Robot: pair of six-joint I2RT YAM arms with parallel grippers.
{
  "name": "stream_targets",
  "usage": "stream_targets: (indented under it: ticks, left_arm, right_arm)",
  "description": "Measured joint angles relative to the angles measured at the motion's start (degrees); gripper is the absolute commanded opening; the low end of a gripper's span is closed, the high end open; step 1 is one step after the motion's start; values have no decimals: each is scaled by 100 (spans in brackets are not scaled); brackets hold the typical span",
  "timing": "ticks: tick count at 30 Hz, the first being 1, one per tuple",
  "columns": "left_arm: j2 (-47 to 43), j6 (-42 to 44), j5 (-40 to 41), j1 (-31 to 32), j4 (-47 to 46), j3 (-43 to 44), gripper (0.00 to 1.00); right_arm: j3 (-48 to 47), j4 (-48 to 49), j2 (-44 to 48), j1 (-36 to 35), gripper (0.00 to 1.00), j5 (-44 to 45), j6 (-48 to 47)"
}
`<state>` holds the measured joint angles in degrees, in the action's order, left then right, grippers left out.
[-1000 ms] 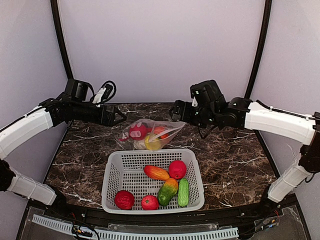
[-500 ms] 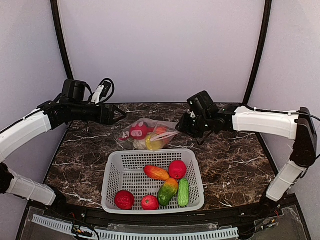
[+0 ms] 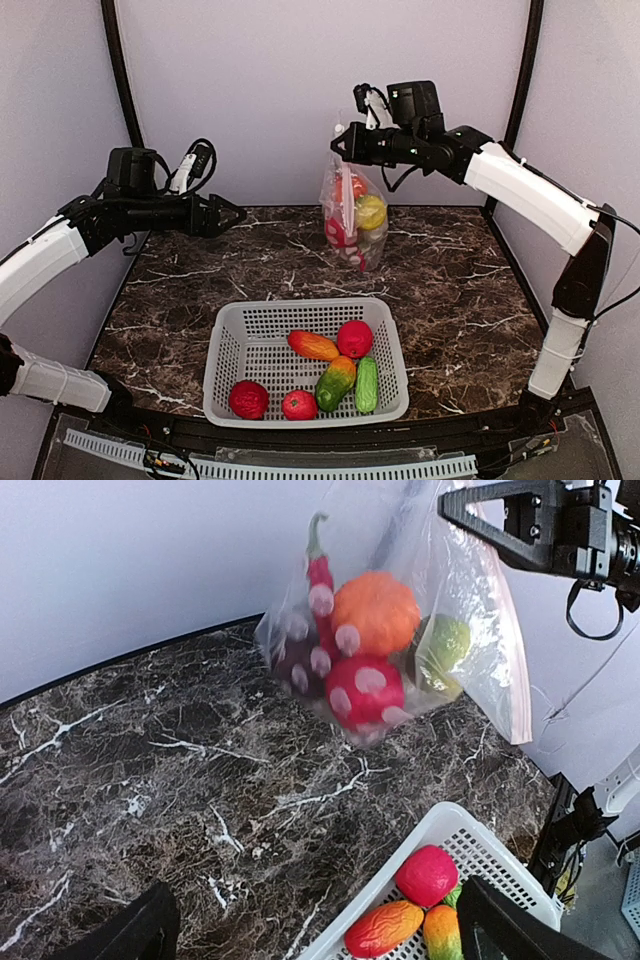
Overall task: Place the food in the zip-top bag and seal the zipper
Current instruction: Pass from the right arm to the left
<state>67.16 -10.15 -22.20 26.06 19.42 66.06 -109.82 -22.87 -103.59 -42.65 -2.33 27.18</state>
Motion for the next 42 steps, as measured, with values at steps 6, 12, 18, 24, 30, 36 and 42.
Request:
stream_targets:
  ticks: [6,12,18,24,30,36,42]
  left_arm:
    - [-90,46,-293,-33,-101,146,98]
    - [-83,188,-804,-42,-188,208,100]
    - [44,400,-1132,-48,-382,247,100]
    - [442,734,-1593,-96,-614,258,100]
    - [997,918,-2015,-116,-940,610,100]
    - [1558,861,-2518,-116,-1366,1032,100]
    - [1891,789,-3180,-116,-1589,1384,70]
  right_arm:
    - [-837,2,-90,76,0,-1578,-1740]
    - [-710,-450,-76,70,0,-2518,-2693]
    - [-98,-1005,-160,57,0,-3136,-2962]
    - [31,-1088,-315,-39,0,-3532,-3042]
    - [35,-1099,-334,-144,0,-3779,-3117]
    - [52,-1075,-389,-184,0,-4000,-3123]
    - [168,-1008,-402,-186,0,-4162,-3121]
